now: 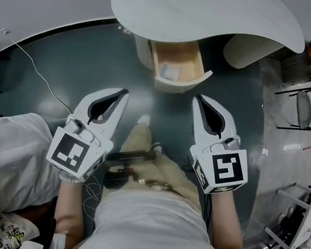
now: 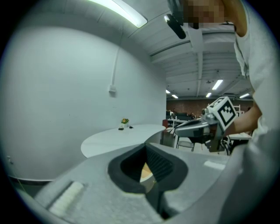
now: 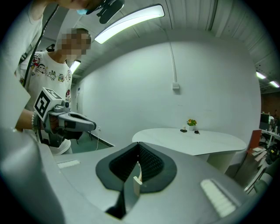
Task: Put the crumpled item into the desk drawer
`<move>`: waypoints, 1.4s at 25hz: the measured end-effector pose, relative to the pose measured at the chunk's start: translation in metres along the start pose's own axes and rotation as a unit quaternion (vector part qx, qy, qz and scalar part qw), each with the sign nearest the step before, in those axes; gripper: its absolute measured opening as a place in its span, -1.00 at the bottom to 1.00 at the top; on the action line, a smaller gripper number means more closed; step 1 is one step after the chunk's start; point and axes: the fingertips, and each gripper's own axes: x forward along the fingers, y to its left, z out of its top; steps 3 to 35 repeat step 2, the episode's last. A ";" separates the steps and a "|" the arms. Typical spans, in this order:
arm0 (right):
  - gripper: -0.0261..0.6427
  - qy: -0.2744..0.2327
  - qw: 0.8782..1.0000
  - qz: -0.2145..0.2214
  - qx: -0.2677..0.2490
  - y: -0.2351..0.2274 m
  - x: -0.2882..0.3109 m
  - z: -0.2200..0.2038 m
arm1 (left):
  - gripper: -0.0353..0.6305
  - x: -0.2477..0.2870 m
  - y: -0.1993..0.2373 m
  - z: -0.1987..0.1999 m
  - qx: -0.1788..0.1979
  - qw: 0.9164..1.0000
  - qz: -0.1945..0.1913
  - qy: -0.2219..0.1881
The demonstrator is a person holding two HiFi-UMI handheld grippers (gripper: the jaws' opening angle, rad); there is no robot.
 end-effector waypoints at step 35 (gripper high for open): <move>-0.91 -0.001 1.000 0.000 0.000 0.000 0.000 0.001 | -0.90 0.000 0.000 0.001 0.001 1.000 0.000 -0.001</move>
